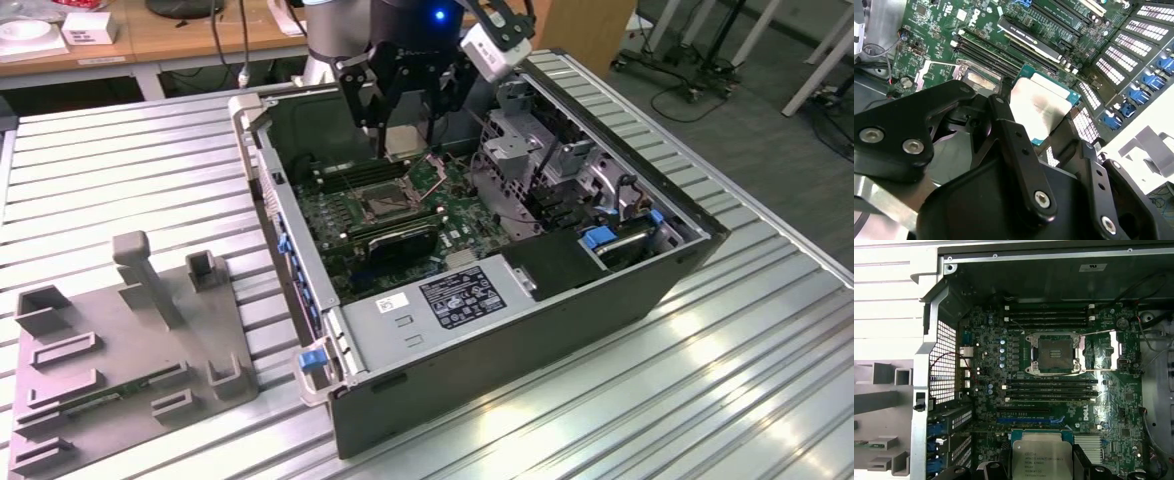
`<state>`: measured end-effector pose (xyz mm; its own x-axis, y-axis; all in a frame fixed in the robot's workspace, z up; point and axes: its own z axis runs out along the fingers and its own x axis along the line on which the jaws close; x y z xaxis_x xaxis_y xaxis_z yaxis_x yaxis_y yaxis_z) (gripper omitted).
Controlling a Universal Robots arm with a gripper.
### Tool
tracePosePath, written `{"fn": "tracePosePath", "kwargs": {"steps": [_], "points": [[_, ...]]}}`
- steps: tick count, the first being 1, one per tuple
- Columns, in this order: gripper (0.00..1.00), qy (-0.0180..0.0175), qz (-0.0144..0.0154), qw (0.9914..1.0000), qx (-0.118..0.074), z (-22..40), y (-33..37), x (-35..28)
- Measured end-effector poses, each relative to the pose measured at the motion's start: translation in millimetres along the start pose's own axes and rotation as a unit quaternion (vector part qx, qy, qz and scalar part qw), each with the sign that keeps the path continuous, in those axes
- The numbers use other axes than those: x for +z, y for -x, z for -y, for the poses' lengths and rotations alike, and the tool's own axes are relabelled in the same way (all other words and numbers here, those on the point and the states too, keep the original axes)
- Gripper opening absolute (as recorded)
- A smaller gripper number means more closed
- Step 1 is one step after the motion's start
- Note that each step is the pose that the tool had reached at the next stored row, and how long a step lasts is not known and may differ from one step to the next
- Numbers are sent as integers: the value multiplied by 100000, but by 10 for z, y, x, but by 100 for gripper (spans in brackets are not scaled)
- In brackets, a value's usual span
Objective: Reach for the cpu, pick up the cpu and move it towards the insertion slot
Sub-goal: 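Pick up the cpu and move it towards the insertion slot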
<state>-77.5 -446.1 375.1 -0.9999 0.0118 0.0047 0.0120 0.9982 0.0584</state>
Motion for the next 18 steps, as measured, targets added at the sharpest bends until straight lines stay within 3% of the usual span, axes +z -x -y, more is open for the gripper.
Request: {"fn": "tracePosePath", "kwargs": {"steps": [18], "points": [[55,-5,2,100000,45,-38,94,6]]}}
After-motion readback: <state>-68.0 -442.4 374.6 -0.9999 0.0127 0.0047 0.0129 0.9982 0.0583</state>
